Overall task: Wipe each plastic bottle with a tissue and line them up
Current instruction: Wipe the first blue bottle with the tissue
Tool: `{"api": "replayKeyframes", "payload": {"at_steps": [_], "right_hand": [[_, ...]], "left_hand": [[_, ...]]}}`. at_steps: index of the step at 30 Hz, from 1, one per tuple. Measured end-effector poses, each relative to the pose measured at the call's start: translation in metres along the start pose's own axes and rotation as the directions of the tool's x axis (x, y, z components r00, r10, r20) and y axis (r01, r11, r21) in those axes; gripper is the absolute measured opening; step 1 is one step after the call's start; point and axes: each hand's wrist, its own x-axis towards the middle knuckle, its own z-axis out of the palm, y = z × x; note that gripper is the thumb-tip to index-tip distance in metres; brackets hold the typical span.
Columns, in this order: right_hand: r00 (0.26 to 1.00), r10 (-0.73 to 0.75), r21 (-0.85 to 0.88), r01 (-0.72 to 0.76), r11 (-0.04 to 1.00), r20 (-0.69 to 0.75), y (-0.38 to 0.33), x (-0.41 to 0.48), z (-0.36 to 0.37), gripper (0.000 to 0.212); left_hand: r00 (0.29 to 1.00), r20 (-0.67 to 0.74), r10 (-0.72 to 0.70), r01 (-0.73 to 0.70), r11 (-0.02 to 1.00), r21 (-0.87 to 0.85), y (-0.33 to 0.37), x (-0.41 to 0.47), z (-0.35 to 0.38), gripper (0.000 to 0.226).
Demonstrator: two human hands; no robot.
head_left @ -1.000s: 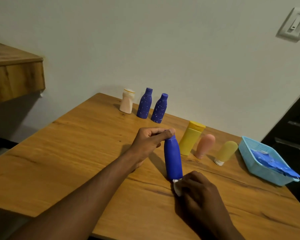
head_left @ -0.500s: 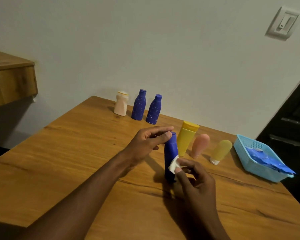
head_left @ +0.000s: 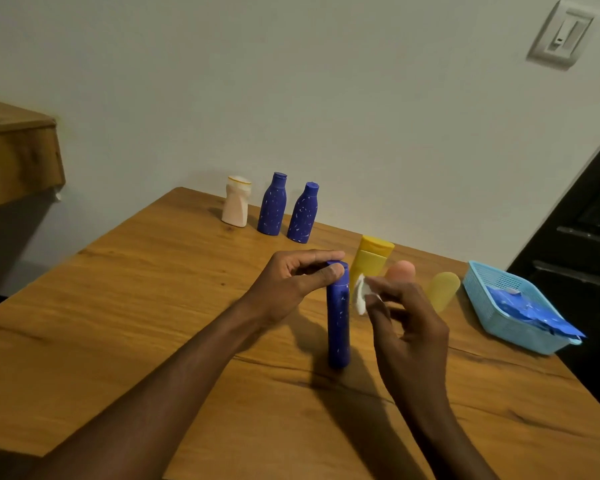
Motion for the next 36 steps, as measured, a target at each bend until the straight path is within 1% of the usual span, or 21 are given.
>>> {"api": "replayKeyframes", "payload": {"at_steps": [3,6,10,12,14,15,17,18,21,23,24,25,27,29,31,33,36], "right_hand": [[0.991,-0.106,-0.068,0.112,0.991,0.079,0.004,0.02,0.004,0.033],[0.971,-0.135,-0.124,0.16,0.979,0.195,0.013,0.02,0.009,0.047],[0.954,-0.169,-0.19,0.219,0.957,0.248,0.023,0.0,0.008,0.047],[0.946,-0.16,-0.198,0.22,0.955,0.281,0.019,-0.014,0.005,0.04],[0.93,-0.12,-0.26,0.218,0.941,0.346,0.014,-0.029,0.001,0.039],[0.915,-0.091,-0.306,0.223,0.926,0.392,0.014,-0.036,-0.002,0.042],[0.88,-0.047,-0.382,0.253,0.889,0.472,0.017,-0.048,-0.005,0.056],[0.864,-0.031,-0.396,0.262,0.88,0.502,0.019,-0.052,-0.007,0.057],[0.847,0.008,-0.414,0.252,0.875,0.532,0.015,-0.053,-0.01,0.04],[0.826,0.034,-0.425,0.253,0.869,0.563,0.013,-0.052,-0.012,0.035],[0.825,0.039,-0.417,0.244,0.876,0.564,0.011,-0.05,-0.014,0.036],[0.841,0.028,-0.402,0.229,0.887,0.54,0.009,-0.048,-0.016,0.038],[0.896,-0.032,-0.344,0.203,0.917,0.443,0.008,-0.04,-0.016,0.041],[0.933,-0.111,-0.294,0.219,0.93,0.343,0.007,-0.025,-0.01,0.042],[0.943,-0.157,-0.293,0.245,0.924,0.294,0.003,-0.007,-0.001,0.041],[0.946,-0.137,-0.307,0.228,0.924,0.293,0.003,0.007,0.008,0.043],[0.927,-0.114,-0.323,0.237,0.916,0.357,0.006,0.006,0.016,0.044]], "left_hand": [[1.0,0.002,-0.013,0.014,1.0,-0.012,-0.001,0.001,-0.001,0.034],[1.0,0.0,-0.017,0.017,1.0,-0.005,-0.002,0.001,-0.003,0.033],[1.0,-0.017,-0.023,0.023,1.0,-0.017,-0.005,0.0,-0.003,0.034],[1.0,-0.015,-0.027,0.027,0.999,-0.02,-0.006,0.001,-0.002,0.033],[0.999,-0.016,-0.032,0.032,0.999,-0.016,-0.007,0.001,-0.002,0.033],[0.999,-0.018,-0.034,0.033,0.999,-0.012,-0.007,0.001,-0.002,0.033],[0.999,-0.025,-0.035,0.035,0.999,-0.017,-0.005,0.0,-0.004,0.033],[0.999,-0.027,-0.035,0.034,0.999,-0.026,-0.005,0.0,-0.004,0.033],[0.999,-0.042,-0.031,0.03,0.999,-0.027,-0.003,0.001,-0.006,0.033],[0.998,-0.052,-0.036,0.035,0.999,-0.019,-0.004,0.0,-0.007,0.033],[0.998,-0.055,-0.04,0.039,0.999,-0.017,-0.004,0.0,-0.007,0.033],[0.997,-0.056,-0.044,0.043,0.999,-0.015,-0.005,0.0,-0.007,0.033],[0.997,-0.052,-0.048,0.048,0.999,-0.008,-0.007,0.0,-0.007,0.033],[0.998,-0.042,-0.049,0.049,0.999,0.0,-0.008,0.0,-0.006,0.033],[0.998,-0.032,-0.05,0.05,0.999,0.002,-0.008,0.001,-0.005,0.033],[0.998,-0.03,-0.057,0.057,0.998,0.009,-0.009,0.002,-0.005,0.034],[0.997,-0.025,-0.077,0.076,0.997,-0.019,-0.01,0.002,-0.007,0.034]]}}
